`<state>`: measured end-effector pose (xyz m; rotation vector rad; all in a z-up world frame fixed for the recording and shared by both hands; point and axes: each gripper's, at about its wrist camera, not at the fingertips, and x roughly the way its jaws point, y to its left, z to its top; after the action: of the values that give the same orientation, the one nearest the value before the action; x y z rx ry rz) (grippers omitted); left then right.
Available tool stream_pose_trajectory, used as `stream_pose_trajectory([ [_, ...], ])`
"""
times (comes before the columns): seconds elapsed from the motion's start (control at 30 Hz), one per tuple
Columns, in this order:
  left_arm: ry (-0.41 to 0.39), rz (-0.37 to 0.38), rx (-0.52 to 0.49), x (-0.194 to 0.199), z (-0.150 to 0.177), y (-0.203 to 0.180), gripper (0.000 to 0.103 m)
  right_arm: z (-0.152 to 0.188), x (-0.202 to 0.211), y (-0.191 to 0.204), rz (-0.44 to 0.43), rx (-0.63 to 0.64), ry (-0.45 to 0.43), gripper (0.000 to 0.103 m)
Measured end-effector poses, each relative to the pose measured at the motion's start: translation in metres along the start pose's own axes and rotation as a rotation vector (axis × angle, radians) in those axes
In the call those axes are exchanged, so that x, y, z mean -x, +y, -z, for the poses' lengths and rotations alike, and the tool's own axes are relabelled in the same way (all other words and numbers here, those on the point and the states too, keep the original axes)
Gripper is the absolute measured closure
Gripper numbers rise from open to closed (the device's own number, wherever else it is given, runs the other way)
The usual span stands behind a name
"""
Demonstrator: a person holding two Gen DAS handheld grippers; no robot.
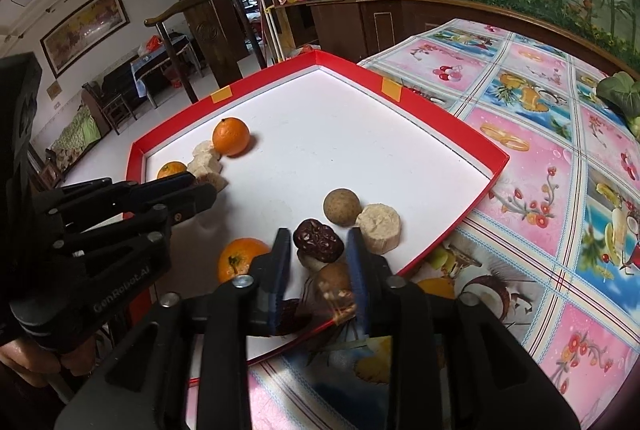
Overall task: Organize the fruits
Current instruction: 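Open both grippers to drop the dates into the tray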
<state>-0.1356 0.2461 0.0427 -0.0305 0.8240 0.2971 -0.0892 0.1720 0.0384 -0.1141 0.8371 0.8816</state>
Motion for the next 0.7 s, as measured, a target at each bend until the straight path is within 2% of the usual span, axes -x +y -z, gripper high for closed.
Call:
stream_pose_trajectory([
  [0.03, -0.002, -0.005, 0.000, 0.000, 0.000, 0.000, 0.063, 0.000, 0.001, 0.000, -0.007, -0.001, -0.003, 0.062],
  [0.1, -0.006, -0.013, 0.002, 0.002, 0.002, -0.001, 0.058, 0.000, 0.006, 0.002, 0.001, 0.008, -0.019, 0.055],
  [0.2, -0.014, -0.021, 0.014, 0.006, 0.002, 0.001, 0.051, -0.001, 0.013, 0.003, 0.012, 0.017, -0.059, 0.053],
  [0.3, -0.029, -0.031, 0.026, 0.012, 0.002, 0.002, 0.037, -0.003, 0.021, 0.000, 0.025, 0.006, -0.096, 0.050],
  [0.37, -0.050, -0.040, 0.033, 0.019, 0.002, 0.002, 0.032, -0.005, 0.026, -0.001, 0.040, -0.005, -0.114, 0.043],
  [0.43, -0.080, -0.061, 0.034, 0.030, 0.003, 0.002, 0.025, -0.005, 0.032, -0.003, 0.063, -0.015, -0.140, 0.042],
  [0.5, -0.109, -0.085, 0.027, 0.042, 0.005, 0.001, 0.023, -0.005, 0.041, -0.001, 0.091, -0.014, -0.172, 0.040],
  [0.57, -0.126, -0.097, 0.026, 0.052, 0.007, 0.000, 0.022, -0.002, 0.051, 0.002, 0.115, -0.007, -0.204, 0.033],
  [0.7, -0.162, -0.109, 0.046, 0.074, 0.012, 0.001, 0.019, 0.006, 0.083, 0.009, 0.155, -0.019, -0.281, 0.026],
])
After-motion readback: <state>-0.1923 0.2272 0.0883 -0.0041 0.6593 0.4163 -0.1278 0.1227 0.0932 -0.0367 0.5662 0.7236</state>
